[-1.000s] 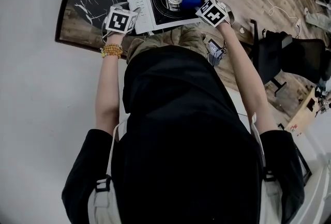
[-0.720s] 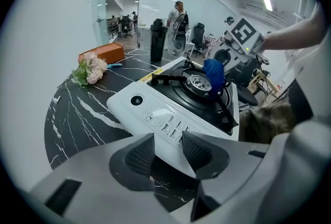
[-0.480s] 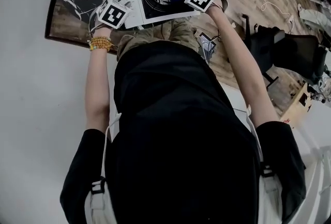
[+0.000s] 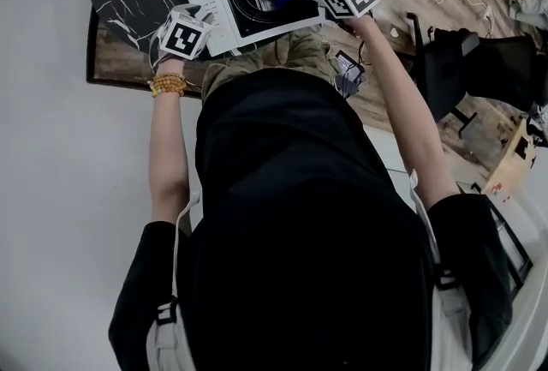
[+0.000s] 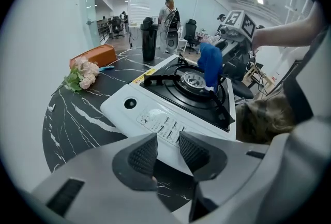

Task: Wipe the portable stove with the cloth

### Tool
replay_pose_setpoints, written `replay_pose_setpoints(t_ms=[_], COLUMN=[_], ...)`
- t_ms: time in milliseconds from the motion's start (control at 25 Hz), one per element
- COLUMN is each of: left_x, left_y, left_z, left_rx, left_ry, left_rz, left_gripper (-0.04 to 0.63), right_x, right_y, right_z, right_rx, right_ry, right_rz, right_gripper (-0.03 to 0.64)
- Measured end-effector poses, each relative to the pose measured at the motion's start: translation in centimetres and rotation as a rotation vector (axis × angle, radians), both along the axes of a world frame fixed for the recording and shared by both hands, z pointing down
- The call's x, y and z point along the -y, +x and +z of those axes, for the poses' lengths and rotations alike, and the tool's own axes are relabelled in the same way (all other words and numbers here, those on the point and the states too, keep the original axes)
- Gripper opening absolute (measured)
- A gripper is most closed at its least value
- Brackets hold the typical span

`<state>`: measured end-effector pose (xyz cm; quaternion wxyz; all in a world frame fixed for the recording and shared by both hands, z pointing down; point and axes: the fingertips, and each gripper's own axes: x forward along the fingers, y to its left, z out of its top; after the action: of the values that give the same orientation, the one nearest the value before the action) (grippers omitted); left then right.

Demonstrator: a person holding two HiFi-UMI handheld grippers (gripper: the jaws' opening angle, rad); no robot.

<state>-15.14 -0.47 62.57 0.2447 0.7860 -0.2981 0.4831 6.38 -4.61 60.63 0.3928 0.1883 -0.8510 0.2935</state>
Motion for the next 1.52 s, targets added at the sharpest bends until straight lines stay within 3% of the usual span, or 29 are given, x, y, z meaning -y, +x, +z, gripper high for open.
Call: replay_pose_setpoints(t_ms=[160,240,320,440,520,680,920,1280,1520], left_x=[-0.7,-0.6,-0.5,-0.3,-0.3,-0.4,-0.5,-0.4,-0.3], left_y=[-0.2,-0.2,-0.1,0.0,0.0,-0.1,-0.3,0.1,0.3], left_z=[0.4,0.4,0.3,0.2,0.2,0.3,0.5,0.1,0.2], left_rx=[0.014,0.018,0.021,0.024,0.027,0.039,0.057,0.035,0.021], left_ry=[-0.036,-0.031,-0.03,-0.032,-0.033,-0.034,-0.045,-0.043,-0.045], left_rz=[-0.007,-0.005,-0.001,0.01,0.014,0.019,0.032,0.016,0.022], left_gripper=[0.137,0.137,0.137,0.137,0.137,0.132,0.13,0.129,0.128], right_x=[-1.1,-2.8,-5.5,-9.1,-9.3,-8.8,-9.7,-10.8,-10.1], right_y=[-0.9,-2.2,-3.4,-2.9,-2.2,-3.3,-4.4,-10.6,-10.5], right_z=[-3.8,-4.9,-4.3,0.1,2.4,2.8,2.8,2.5,2.4], right_rx=[0.148,0.185,0.13,-0.136,-0.262,-0.227,-0.264,-0.195,-0.181], right_ry=[0.119,0.144,0.169,0.2,0.226,0.188,0.121,0.151,0.095], right_rz=[0.004,-0.06,-0.213,-0.487,-0.551,-0.55,-0.753,-0.706,-0.618], right_gripper=[0.077,0.077,0.078,0.078,0.078,0.078,0.071,0.071,0.071])
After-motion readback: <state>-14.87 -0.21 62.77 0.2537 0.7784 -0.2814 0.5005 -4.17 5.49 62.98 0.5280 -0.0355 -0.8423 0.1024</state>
